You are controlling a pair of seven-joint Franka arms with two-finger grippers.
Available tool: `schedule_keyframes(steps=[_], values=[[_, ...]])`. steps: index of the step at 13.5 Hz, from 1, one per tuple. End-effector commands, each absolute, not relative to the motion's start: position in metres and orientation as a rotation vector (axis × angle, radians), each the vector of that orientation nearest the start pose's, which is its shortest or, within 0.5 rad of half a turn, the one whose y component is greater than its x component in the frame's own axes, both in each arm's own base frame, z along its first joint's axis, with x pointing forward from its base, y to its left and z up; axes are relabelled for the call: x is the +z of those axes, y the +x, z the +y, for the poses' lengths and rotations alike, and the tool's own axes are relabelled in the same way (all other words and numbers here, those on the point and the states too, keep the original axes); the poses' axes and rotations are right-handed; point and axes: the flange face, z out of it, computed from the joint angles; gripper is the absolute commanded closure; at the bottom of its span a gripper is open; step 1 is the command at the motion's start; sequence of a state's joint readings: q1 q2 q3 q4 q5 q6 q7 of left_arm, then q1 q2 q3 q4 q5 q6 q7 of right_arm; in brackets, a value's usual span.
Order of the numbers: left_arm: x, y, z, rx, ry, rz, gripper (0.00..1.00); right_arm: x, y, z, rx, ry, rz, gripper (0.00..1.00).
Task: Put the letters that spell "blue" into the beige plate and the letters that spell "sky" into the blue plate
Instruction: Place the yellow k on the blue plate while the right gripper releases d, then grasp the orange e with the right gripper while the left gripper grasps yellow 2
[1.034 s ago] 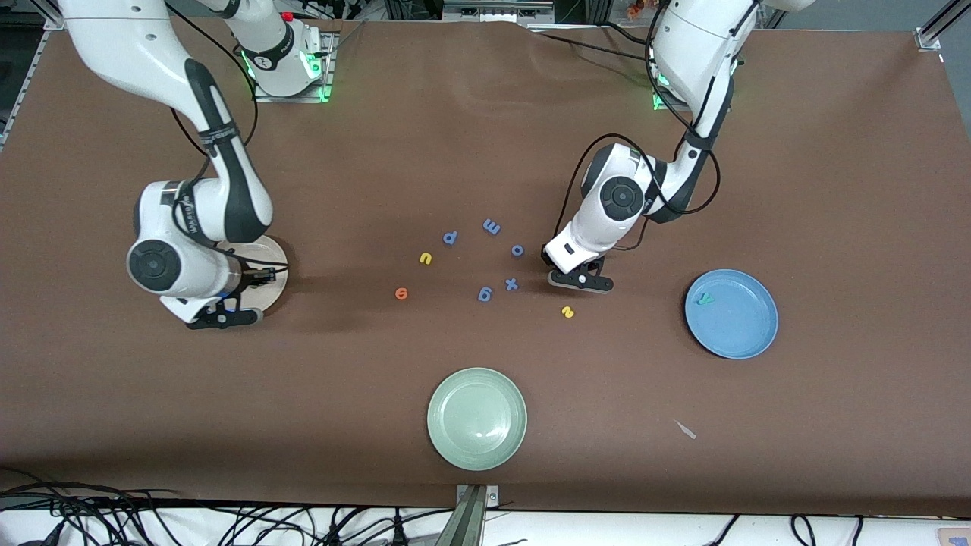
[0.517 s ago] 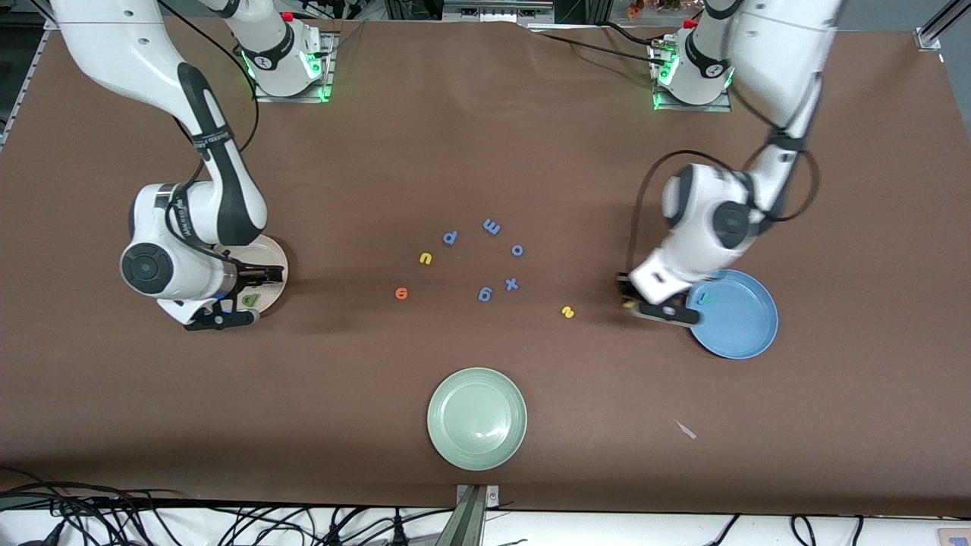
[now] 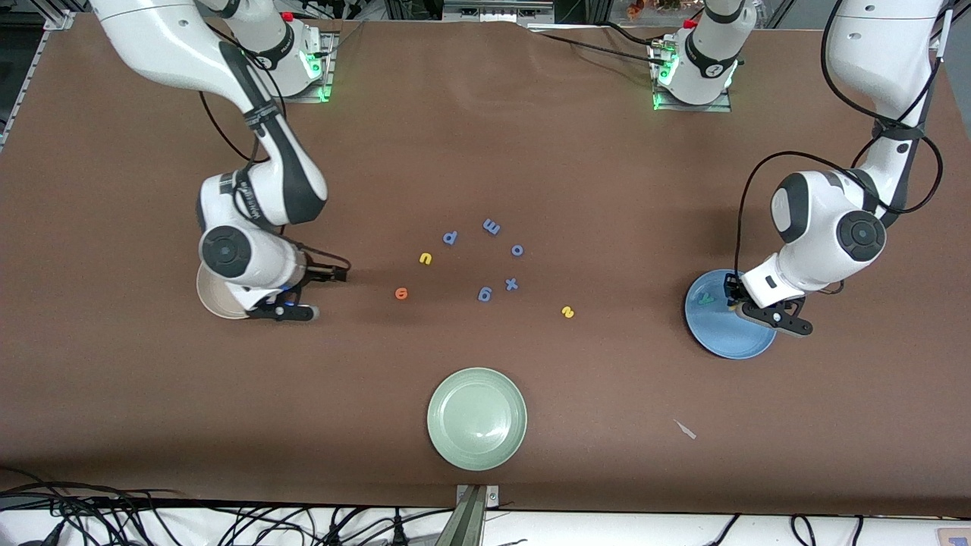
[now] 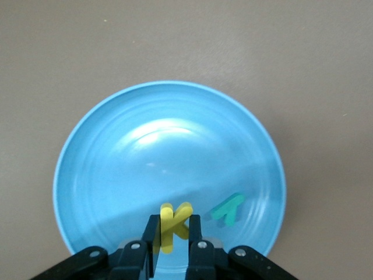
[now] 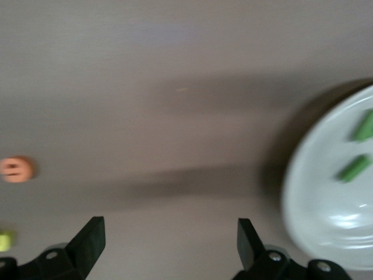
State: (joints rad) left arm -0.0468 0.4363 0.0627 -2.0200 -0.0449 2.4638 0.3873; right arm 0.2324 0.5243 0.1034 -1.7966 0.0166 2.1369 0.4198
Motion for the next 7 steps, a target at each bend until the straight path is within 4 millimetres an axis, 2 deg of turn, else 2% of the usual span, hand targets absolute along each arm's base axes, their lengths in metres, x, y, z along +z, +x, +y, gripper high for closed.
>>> schedule_keyframes(steps=[1, 4, 5, 6, 7], values=[[0.237, 0.604, 0.003, -0.034, -3.058, 0.592, 0.22, 0.236, 0.603, 0.243, 0.273, -3.084, 0.256, 0.00], [0.261, 0.606, -0.009, -0.082, -3.046, 0.624, 0.23, 0.227, 0.601, 0.280, 0.181, -3.051, 0.243, 0.00], [0.265, 0.607, -0.022, -0.093, -3.044, 0.645, 0.26, 0.225, 0.603, 0.289, 0.160, -3.044, 0.227, 0.00], [0.264, 0.605, -0.050, -0.094, -3.050, 0.674, 0.30, 0.219, 0.602, 0.298, 0.155, -3.042, 0.209, 0.00], [0.263, 0.601, -0.089, -0.105, -3.099, 0.594, 0.31, 0.212, 0.602, 0.307, 0.150, -3.038, 0.194, 0.00]])
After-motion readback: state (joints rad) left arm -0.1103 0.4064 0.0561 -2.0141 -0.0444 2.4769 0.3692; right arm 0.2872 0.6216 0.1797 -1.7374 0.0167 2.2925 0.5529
